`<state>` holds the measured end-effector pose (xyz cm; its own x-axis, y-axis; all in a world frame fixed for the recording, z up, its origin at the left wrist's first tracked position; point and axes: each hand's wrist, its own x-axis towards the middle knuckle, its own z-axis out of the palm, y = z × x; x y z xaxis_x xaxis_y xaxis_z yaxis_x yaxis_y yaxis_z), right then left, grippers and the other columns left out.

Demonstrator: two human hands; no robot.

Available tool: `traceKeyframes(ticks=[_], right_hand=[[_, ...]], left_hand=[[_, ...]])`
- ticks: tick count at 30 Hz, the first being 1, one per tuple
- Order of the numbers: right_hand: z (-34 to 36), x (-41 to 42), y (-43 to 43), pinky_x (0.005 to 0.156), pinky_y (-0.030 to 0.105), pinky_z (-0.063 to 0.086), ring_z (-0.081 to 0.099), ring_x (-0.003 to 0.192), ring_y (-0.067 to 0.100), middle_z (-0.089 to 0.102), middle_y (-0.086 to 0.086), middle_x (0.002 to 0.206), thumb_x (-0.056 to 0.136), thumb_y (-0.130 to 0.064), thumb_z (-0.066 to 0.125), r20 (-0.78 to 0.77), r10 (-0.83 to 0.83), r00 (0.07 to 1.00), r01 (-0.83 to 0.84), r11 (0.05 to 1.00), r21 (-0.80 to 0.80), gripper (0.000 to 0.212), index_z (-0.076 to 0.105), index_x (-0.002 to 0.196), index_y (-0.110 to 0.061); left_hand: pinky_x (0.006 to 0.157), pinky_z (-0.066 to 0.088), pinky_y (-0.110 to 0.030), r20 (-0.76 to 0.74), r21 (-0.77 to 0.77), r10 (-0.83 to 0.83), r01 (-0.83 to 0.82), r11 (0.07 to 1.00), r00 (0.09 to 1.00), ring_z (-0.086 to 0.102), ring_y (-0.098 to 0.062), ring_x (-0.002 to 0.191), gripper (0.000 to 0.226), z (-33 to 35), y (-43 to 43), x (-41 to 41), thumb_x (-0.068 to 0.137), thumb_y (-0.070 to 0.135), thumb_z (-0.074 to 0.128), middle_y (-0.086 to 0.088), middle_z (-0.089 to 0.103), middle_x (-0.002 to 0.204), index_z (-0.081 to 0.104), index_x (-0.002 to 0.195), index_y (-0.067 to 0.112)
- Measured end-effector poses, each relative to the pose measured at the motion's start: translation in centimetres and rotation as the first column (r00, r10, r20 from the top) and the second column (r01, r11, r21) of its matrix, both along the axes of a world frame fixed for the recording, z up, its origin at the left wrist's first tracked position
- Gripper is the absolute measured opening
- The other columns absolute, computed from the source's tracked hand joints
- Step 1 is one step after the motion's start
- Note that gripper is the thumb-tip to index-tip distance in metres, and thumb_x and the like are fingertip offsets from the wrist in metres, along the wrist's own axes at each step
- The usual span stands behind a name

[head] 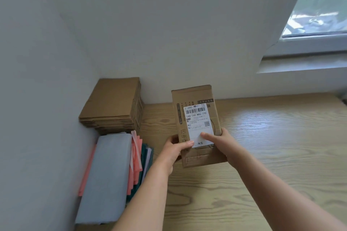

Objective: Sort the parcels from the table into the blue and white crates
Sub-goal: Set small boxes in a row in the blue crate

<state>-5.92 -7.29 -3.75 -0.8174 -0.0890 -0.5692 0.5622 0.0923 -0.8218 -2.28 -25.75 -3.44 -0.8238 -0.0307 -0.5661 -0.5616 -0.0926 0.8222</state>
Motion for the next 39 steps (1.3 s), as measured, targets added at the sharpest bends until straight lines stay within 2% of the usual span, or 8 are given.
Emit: traceKeyframes(ticks=[4,9,14,17,22,27,33,39], right_hand=[[-0.2,0.5,0.2,0.08,0.05,0.061,0.074,0.094,0.025,0.072,0.005,0.111,0.075,-0.034,0.085,-0.016,-0.023,1.0,0.022,0.999,-0.024,0.066,0.048,0.127,-0.018],[-0.3,2.1,1.5,0.086,0.048,0.059,0.073,0.096,0.022,0.074,0.002,0.11,0.051,-0.048,0.087,-0.065,-0.088,0.994,0.086,0.996,-0.031,0.086,0.056,0.126,-0.018],[-1.6,4.9,5.1,0.093,0.045,0.056,0.072,0.1,0.019,0.073,0.002,0.112,0.07,-0.036,0.084,-0.078,-0.235,0.969,0.235,0.972,-0.009,0.068,0.055,0.129,-0.017],[-1.5,6.5,6.4,0.095,0.044,0.055,0.071,0.1,0.017,0.074,-0.001,0.11,0.067,-0.035,0.082,-0.097,-0.287,0.953,0.29,0.957,0.022,0.068,0.057,0.128,-0.019],[-1.0,12.0,15.1,0.097,0.041,0.053,0.07,0.102,0.019,0.073,0.003,0.111,0.083,-0.014,0.077,-0.114,-0.495,0.861,0.502,0.864,0.04,0.044,0.06,0.123,-0.015],[0.0,16.7,23.8,0.089,0.031,0.053,0.068,0.103,0.016,0.071,0.002,0.114,0.086,-0.013,0.074,-0.148,-0.602,0.785,0.613,0.789,0.041,0.042,0.059,0.125,-0.015],[1.2,20.8,34.7,0.096,0.037,0.052,0.068,0.101,0.016,0.072,-0.002,0.11,0.086,-0.019,0.073,-0.172,-0.651,0.74,0.669,0.739,0.079,0.036,0.063,0.121,-0.017],[1.8,27.0,48.6,0.095,0.037,0.054,0.069,0.1,0.013,0.073,-0.005,0.109,0.083,-0.026,0.075,-0.182,-0.717,0.673,0.738,0.668,0.1,0.037,0.065,0.118,-0.021]], left_hand=[[0.063,0.051,-0.019,-0.038,0.015,-0.011,0.012,1.0,0.999,0.07,-0.01,0.09,0.048,0.2,0.1,0.1,0.08,0.018,0.08,0.002,0.073,0.108,0.06,0.124,0.02],[0.058,0.052,-0.013,-0.084,0.041,-0.072,0.075,0.996,0.994,0.069,-0.002,0.082,0.048,-0.3,1.4,0.3,0.083,0.014,0.078,0.011,0.073,0.106,0.059,0.123,0.031],[0.068,0.053,-0.019,-0.083,0.063,-0.167,0.172,0.983,0.983,0.072,-0.008,0.09,0.04,-1.6,6.2,0.2,0.086,0.018,0.073,0.005,0.075,0.107,0.063,0.124,0.025],[0.072,0.055,-0.022,-0.077,0.09,-0.162,0.168,0.982,0.984,0.072,-0.012,0.095,0.034,-2.3,8.7,0.1,0.089,0.025,0.071,0.003,0.075,0.108,0.063,0.122,0.022],[0.069,0.056,-0.02,-0.075,0.127,-0.368,0.375,0.918,0.927,0.073,-0.01,0.09,0.029,-2.5,18.5,2.4,0.092,0.027,0.068,0.001,0.074,0.111,0.063,0.12,0.022],[0.067,0.057,-0.022,-0.113,0.1,-0.508,0.518,0.849,0.854,0.074,-0.014,0.092,0.032,-1.4,28.2,5.1,0.091,0.03,0.069,0.002,0.076,0.107,0.064,0.122,0.022],[0.097,0.054,-0.045,-0.205,0.008,-0.552,0.565,0.825,0.808,0.072,-0.017,0.103,0.044,-1.2,39.9,8.8,0.082,0.046,0.072,0.004,0.075,0.112,0.066,0.121,0.027],[0.101,0.052,-0.043,-0.26,-0.015,-0.608,0.627,0.779,0.75,0.07,-0.012,0.105,0.038,-0.7,54.6,14.0,0.088,0.042,0.07,0.008,0.074,0.112,0.067,0.122,0.026]])
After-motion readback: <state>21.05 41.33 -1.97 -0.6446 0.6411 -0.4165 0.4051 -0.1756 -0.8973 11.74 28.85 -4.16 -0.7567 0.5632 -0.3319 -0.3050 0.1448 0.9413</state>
